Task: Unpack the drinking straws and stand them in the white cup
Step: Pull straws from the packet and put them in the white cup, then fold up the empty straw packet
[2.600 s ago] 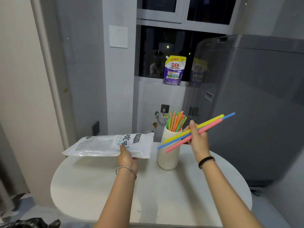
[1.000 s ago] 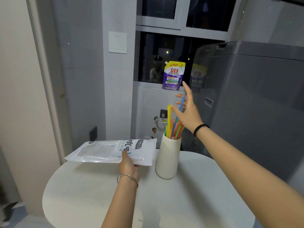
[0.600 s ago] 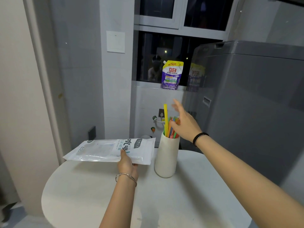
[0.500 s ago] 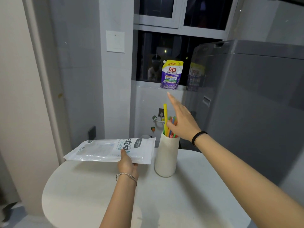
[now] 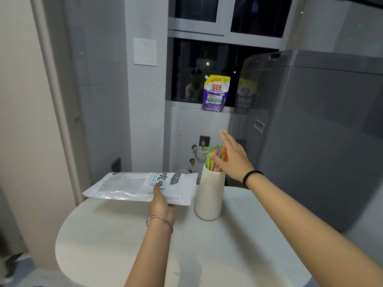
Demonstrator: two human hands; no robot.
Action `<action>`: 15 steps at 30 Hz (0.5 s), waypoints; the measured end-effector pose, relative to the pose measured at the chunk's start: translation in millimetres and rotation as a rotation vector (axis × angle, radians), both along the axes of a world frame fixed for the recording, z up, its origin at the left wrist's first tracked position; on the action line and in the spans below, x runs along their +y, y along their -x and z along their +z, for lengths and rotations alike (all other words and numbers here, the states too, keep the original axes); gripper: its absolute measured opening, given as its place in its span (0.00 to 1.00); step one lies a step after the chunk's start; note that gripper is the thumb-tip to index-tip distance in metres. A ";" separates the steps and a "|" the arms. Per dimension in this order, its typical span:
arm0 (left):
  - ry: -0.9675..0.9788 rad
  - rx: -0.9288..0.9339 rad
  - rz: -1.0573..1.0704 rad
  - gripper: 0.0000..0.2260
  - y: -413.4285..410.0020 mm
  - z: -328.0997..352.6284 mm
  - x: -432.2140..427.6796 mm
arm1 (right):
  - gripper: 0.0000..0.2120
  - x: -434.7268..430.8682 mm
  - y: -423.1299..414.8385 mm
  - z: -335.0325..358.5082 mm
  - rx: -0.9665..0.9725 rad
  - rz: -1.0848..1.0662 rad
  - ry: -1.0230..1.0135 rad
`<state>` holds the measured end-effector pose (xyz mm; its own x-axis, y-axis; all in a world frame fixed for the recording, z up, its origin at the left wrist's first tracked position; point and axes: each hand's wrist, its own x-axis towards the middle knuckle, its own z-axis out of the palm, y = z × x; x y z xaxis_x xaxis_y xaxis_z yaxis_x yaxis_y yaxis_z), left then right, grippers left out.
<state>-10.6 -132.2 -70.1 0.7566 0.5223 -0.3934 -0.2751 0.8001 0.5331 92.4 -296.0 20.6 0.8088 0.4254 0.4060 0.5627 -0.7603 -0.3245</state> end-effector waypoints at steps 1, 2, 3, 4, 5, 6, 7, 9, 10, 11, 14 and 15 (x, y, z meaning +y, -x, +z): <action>0.000 0.000 -0.004 0.16 0.3 -0.1 -0.1 | 0.34 -0.4 -0.9 -0.7 0.029 -0.009 0.065; -0.001 -0.002 -0.007 0.16 0.8 -0.1 -0.4 | 0.32 -0.7 -1.2 -2.2 0.047 -0.014 0.128; -0.003 -0.007 -0.012 0.16 1.0 0.1 -0.8 | 0.31 -0.9 -1.8 -3.9 0.046 -0.022 0.151; -0.006 -0.014 -0.019 0.16 1.3 0.2 -1.1 | 0.31 -0.7 -2.4 -4.9 0.022 -0.035 0.131; -0.010 -0.021 -0.027 0.16 1.5 0.0 -1.5 | 0.31 -0.1 -2.5 -5.4 -0.005 -0.052 0.090; -0.014 -0.027 -0.033 0.16 2.1 0.3 -1.8 | 0.31 0.9 -2.1 -4.8 -0.011 -0.067 0.057; -0.021 -0.029 -0.040 0.17 2.6 0.8 -2.3 | 0.31 1.2 -1.7 -4.0 0.021 -0.072 0.046; -0.043 -0.030 -0.054 0.17 5.3 3.3 -3.4 | 0.29 2.0 1.2 -3.2 0.111 -0.057 0.066; -0.057 -0.031 -0.061 0.18 6.8 4.4 -3.8 | 0.29 2.2 4.0 -3.5 0.103 -0.054 0.050; -0.080 -0.031 -0.067 0.18 8.2 5.5 -3.8 | 0.28 2.4 8.1 -3.7 0.050 -0.054 -0.021; -0.180 -0.021 -0.080 0.20 12.9 8.5 -3.9 | 0.23 7.1 36.0 -4.9 -0.138 -0.022 -0.473; -0.217 -0.025 -0.097 0.20 14.8 9.6 -3.3 | 0.19 9.5 46.9 -7.3 -0.155 0.019 -0.610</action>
<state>-25.4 -135.5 -60.5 0.8154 0.5169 -0.2605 -0.2176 0.6908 0.6896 45.4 -286.5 13.3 0.7159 0.0940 0.6919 0.6494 -0.4539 -0.6102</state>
